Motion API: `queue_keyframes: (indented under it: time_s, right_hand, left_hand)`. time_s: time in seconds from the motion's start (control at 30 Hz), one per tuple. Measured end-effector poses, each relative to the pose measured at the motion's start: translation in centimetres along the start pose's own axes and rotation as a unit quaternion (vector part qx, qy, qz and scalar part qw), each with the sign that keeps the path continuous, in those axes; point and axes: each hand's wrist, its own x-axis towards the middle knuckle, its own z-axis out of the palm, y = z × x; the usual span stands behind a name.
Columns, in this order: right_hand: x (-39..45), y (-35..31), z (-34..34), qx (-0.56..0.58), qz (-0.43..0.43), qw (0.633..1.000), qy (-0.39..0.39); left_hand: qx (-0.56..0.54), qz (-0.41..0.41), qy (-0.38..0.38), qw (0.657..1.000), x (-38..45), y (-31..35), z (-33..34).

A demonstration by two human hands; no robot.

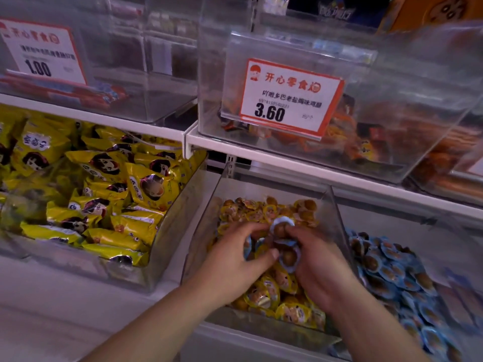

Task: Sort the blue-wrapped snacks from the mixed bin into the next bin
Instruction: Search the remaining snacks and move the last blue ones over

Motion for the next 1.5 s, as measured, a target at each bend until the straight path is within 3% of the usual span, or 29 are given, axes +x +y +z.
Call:
queue_keyframes:
  time_s: [0.13,0.3,0.47,0.57,0.7,0.8,0.93,1.03,1.13,1.23,1.33,1.5]
  right_hand:
    - [0.0,0.4,-0.2,-0.101,-0.053,0.993,-0.001]
    - [-0.2,-0.2,-0.1,-0.255,-0.133,0.956,-0.058]
    - [-0.2,0.0,-0.1,-0.184,-0.076,0.979,-0.038]
    - [-0.1,0.0,-0.1,-0.206,-0.087,0.974,0.02]
    - [-0.2,-0.2,0.2,-0.17,-0.079,0.978,0.086]
    - [-0.8,-0.2,1.8,-0.094,-0.016,0.994,0.051]
    - [-2.1,0.0,4.3,0.106,0.095,0.989,-0.048]
    - [-2.7,-0.2,4.9,0.128,0.053,0.988,-0.074]
    - [-2.6,-0.4,4.5,0.104,0.021,0.993,-0.046]
    - [-2.5,-1.1,3.7,0.099,-0.002,0.995,-0.016]
    - [-2.6,-2.3,2.4,0.06,-0.046,0.997,0.012]
    - [-3.2,-4.8,-1.7,-0.057,-0.17,0.983,0.048]
  left_hand:
    - [-0.022,0.004,0.023,0.999,0.1,0.3,-0.2]
    - [-0.053,0.029,0.033,0.998,1.0,0.9,0.1]
    - [-0.032,0.0,0.08,0.996,1.1,1.1,0.2]
    - [-0.05,-0.031,0.091,0.994,1.1,1.1,-0.1]
    - [-0.087,-0.08,0.053,0.992,1.3,0.9,-0.5]
    - [-0.088,-0.066,0.045,0.993,1.0,1.4,-0.7]
    - [0.08,0.042,0.089,0.992,-0.1,2.3,-0.2]
    - [0.163,0.065,0.041,0.984,-0.8,2.8,0.9]
    - [0.201,0.063,0.017,0.977,-0.9,2.6,1.3]
    - [0.139,0.1,0.013,0.985,-0.7,2.3,0.6]
    - [0.0,0.084,0.014,0.996,-0.5,1.5,-0.4]
    - [0.038,0.067,0.072,0.994,-0.1,0.1,-1.6]
